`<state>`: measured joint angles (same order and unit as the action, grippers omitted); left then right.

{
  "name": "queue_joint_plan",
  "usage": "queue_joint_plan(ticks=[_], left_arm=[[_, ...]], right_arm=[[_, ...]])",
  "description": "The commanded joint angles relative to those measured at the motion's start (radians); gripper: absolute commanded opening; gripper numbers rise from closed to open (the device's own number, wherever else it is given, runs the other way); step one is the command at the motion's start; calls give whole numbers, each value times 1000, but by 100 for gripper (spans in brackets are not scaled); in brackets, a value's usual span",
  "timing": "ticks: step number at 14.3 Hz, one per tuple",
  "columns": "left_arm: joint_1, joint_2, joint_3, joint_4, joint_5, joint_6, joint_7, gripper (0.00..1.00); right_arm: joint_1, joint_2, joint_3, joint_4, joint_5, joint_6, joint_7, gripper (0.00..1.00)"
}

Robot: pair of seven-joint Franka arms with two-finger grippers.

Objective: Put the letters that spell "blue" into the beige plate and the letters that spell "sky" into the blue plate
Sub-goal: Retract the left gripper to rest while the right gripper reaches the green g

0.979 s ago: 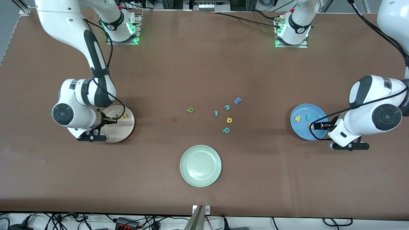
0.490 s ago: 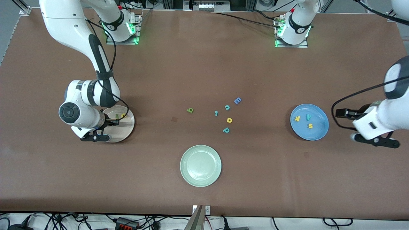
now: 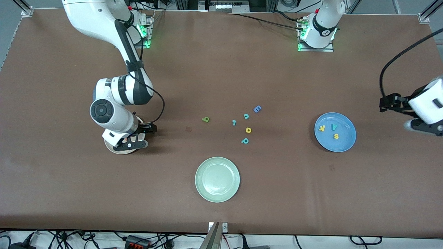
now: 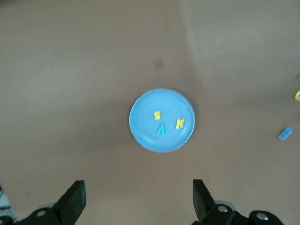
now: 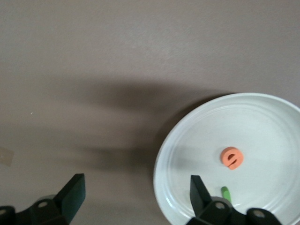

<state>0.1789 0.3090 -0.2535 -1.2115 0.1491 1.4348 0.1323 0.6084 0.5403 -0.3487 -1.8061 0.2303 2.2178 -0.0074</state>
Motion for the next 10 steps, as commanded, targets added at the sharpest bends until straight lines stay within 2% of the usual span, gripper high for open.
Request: queue_joint_plan(ticks=[1, 3, 4, 6, 8, 10], left_arm=[[-114, -146, 167, -222, -100, 125, 13, 100], [-170, -249, 236, -354, -102, 185, -22, 100], [-176, -302, 240, -440, -103, 237, -55, 100], [-188, -378, 240, -528, -105, 302, -104, 100], [-197, -380, 240, -530, -144, 305, -109, 100], [-180, -369, 240, -525, -206, 300, -105, 100]], right_arm=[[34, -5, 5, 4, 23, -14, -14, 100], [94, 13, 40, 36, 35, 41, -2, 100], [129, 39, 42, 68, 64, 45, 45, 100], [192, 79, 42, 109, 84, 48, 173, 100], [238, 116, 42, 143, 61, 48, 153, 100], [280, 138, 42, 155, -12, 48, 37, 100]])
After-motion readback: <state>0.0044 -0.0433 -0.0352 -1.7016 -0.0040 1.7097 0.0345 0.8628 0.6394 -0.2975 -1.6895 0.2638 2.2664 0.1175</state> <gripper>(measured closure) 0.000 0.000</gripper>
